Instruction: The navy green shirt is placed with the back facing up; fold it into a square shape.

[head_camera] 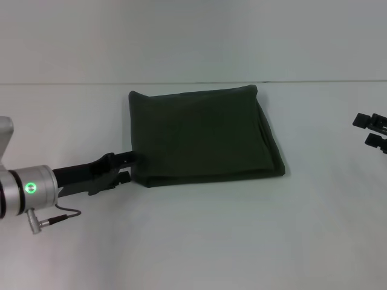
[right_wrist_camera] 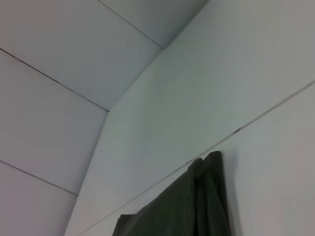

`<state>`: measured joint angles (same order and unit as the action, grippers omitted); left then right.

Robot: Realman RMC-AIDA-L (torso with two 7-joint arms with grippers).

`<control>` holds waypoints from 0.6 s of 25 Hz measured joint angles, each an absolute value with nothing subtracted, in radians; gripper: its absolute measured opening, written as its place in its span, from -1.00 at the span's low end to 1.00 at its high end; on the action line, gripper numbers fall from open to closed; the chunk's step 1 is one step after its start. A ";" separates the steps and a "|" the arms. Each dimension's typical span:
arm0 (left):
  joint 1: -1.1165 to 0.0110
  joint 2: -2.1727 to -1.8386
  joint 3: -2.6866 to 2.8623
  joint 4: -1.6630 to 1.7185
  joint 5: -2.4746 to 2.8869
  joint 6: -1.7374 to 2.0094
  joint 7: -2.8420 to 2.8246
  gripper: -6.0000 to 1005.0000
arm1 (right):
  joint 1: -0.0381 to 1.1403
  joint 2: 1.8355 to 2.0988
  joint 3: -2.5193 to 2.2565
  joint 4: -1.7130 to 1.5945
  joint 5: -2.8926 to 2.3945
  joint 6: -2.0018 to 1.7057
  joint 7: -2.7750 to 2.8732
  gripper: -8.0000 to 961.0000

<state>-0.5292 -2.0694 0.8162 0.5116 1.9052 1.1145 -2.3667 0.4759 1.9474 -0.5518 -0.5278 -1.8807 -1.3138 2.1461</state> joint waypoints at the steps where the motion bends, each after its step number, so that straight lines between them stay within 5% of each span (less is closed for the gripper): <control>1: -0.533 -2.072 0.816 0.510 1.905 1.112 -2.368 0.64 | 0.475 1.948 -0.550 -0.528 -1.881 -1.314 2.146 0.93; 7: -0.574 -2.077 0.830 0.467 1.912 1.067 -2.384 0.51 | 0.472 1.948 -0.547 -0.528 -1.881 -1.314 2.146 0.93; 15: -0.568 -2.077 0.829 0.471 1.914 1.070 -2.390 0.07 | 0.468 1.948 -0.546 -0.528 -1.881 -1.312 2.144 0.93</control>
